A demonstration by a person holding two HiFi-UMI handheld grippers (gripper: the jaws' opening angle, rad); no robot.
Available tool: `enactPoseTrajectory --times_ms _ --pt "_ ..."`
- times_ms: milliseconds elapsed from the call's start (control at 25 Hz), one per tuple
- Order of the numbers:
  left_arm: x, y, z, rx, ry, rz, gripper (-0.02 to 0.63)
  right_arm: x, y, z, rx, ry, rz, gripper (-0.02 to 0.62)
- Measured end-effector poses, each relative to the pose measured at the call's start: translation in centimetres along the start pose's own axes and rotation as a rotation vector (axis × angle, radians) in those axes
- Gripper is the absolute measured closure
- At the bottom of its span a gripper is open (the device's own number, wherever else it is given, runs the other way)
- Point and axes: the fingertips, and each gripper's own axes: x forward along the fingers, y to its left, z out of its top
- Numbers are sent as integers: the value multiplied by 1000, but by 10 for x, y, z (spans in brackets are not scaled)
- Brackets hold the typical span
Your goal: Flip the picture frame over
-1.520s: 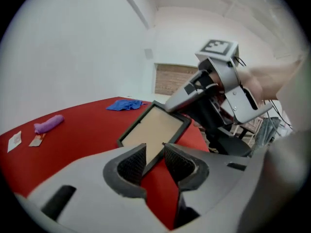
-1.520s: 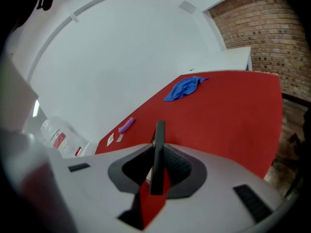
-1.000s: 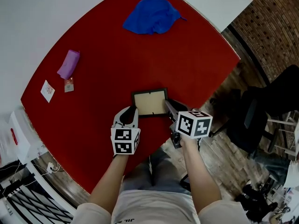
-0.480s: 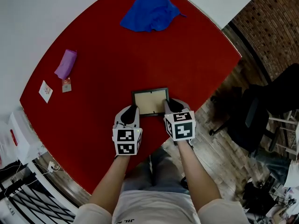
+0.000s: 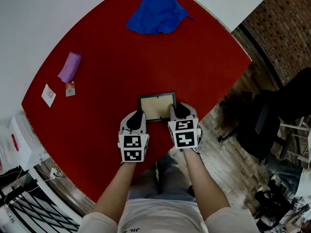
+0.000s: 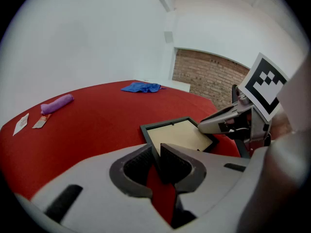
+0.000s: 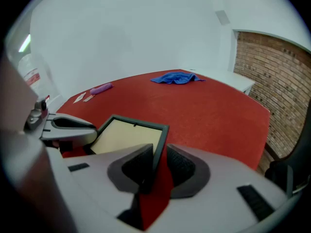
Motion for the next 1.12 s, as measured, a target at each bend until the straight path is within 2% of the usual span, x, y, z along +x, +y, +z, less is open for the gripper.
enactPoseTrajectory --times_ms 120,520,640,720,920,1120 --pt "-1 0 0 -4 -2 2 548 -1 -3 -2 1 -1 -5 512" --pt "-26 0 18 3 -53 -8 548 -27 5 12 -32 -50 -9 514" --pt "-52 -8 24 -16 -55 -30 574 -53 13 18 -51 -71 -8 529" --pt "-76 -19 29 -24 -59 -43 600 -79 19 19 -62 -90 -4 585" --pt "-143 -40 52 -15 -102 -40 600 -148 46 18 -77 -130 43 591" --pt "-192 -47 54 -21 -141 -7 600 -202 62 12 -46 -189 30 590"
